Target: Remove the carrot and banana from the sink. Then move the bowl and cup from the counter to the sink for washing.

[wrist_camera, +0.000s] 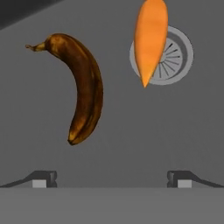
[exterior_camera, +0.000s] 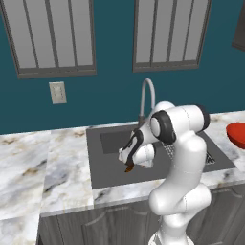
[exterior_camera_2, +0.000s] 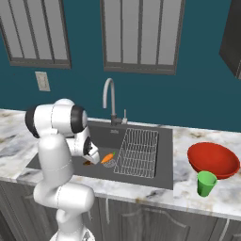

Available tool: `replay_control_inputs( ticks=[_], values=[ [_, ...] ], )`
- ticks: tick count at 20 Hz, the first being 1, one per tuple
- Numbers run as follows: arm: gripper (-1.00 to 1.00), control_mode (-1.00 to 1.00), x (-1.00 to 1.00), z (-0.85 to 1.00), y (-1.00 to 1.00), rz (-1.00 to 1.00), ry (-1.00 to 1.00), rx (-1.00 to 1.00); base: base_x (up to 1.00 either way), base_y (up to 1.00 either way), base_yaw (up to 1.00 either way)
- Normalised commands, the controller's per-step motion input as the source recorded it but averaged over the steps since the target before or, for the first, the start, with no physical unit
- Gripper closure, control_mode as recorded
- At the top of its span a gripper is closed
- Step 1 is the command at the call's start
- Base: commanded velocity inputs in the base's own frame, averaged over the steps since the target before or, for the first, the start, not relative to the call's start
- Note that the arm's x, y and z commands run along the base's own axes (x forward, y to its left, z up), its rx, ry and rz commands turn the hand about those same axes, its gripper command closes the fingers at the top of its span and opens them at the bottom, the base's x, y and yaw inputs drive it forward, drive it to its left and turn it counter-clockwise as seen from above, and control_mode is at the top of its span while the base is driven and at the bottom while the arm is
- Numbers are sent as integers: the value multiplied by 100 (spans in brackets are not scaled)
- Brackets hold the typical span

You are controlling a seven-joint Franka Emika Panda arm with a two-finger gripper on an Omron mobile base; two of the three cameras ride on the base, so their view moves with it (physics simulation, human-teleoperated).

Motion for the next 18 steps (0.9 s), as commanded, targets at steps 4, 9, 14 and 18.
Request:
replay_control_inputs(
  ticks=[4, 9, 14, 18],
  values=[
    [-100, -100, 19, -16, 4, 0, 0, 0, 0, 0, 0],
    [-100, -100, 17, -18, 2, 0, 0, 0, 0, 0, 0],
    [-100, -100, 19, -18, 0, 0, 0, 0, 0, 0, 0],
    [-100, -100, 20, -16, 0, 0, 0, 0, 0, 0, 0]
  ],
)
